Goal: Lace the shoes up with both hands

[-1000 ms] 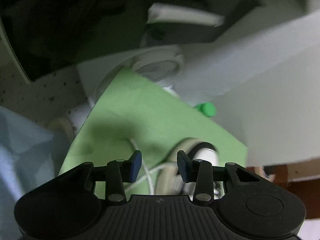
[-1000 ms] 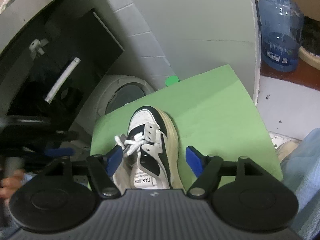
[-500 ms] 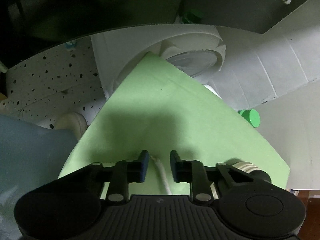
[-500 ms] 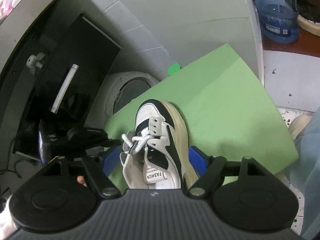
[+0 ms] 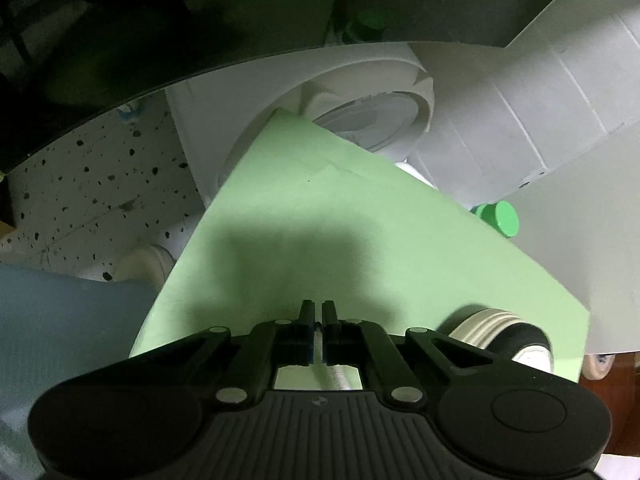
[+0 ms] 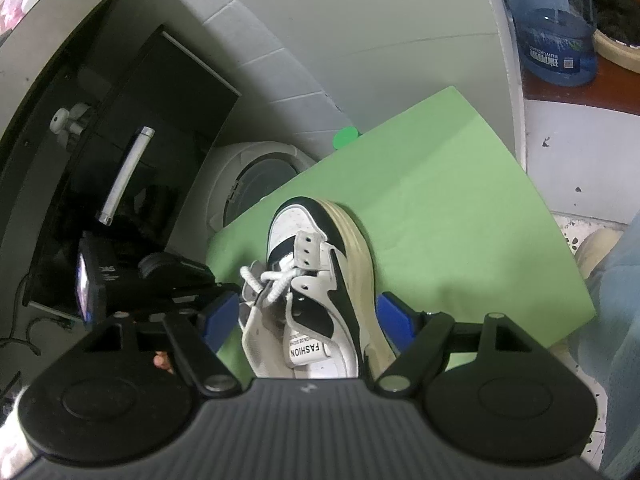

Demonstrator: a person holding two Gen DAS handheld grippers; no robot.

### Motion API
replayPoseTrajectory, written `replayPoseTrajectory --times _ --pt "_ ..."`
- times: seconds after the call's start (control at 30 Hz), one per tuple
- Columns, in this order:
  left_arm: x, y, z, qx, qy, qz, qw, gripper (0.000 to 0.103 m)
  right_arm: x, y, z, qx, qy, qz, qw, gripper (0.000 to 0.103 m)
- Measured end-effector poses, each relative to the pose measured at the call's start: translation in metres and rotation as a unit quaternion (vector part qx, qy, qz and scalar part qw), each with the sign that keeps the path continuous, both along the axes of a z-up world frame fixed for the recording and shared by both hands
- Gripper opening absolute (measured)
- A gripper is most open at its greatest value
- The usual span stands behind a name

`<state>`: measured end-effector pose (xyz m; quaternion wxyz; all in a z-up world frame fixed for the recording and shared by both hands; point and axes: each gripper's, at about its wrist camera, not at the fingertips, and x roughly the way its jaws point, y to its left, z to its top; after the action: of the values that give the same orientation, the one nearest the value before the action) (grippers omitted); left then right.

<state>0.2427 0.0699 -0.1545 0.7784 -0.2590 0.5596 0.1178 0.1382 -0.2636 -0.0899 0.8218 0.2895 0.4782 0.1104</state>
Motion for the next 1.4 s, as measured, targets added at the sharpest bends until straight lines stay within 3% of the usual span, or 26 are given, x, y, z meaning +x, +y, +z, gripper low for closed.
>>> replayPoseTrajectory --times 0.07,0.17,0.63,0.77,0.83,0.93,1.07,1.23,1.4 --pt "-0.001 0.004 0.002 -0.019 0.003 0.015 0.9997 0.01 -0.001 0.001 0.001 -0.003 -0.003 0.001 1.0 0.08" --pt "-0.003 0.007 0.006 -0.036 0.001 0.027 0.999 0.01 -0.002 0.002 0.002 -0.008 -0.006 0.003 1.0 0.08" --pt "0.001 0.004 -0.01 -0.003 0.021 0.029 0.9993 0.011 -0.003 0.005 0.005 -0.012 -0.014 0.009 1.0 0.08" --pt "0.004 0.003 -0.013 -0.016 0.009 0.023 0.9996 0.008 -0.002 0.006 0.004 -0.01 -0.012 0.011 1.0 0.08" --pt "0.005 0.0 -0.011 -0.006 0.0 0.013 0.9999 0.003 -0.002 0.007 0.003 -0.011 -0.012 0.013 1.0 0.08" --pt "0.006 -0.004 -0.006 -0.005 -0.017 -0.005 0.9998 0.003 -0.002 0.007 0.003 -0.013 -0.012 0.015 1.0 0.08" --pt "0.001 -0.009 0.014 -0.01 -0.039 -0.034 0.9986 0.003 -0.003 0.009 0.005 -0.022 -0.018 0.02 0.999 0.08" --pt "-0.023 -0.025 0.069 -0.008 -0.094 -0.113 0.9891 0.003 -0.008 0.022 0.017 -0.054 -0.063 0.058 0.995 0.076" --pt "-0.052 -0.044 0.122 -0.01 -0.141 -0.2 0.9696 0.003 -0.026 0.055 0.04 -0.121 -0.156 0.15 0.969 0.045"
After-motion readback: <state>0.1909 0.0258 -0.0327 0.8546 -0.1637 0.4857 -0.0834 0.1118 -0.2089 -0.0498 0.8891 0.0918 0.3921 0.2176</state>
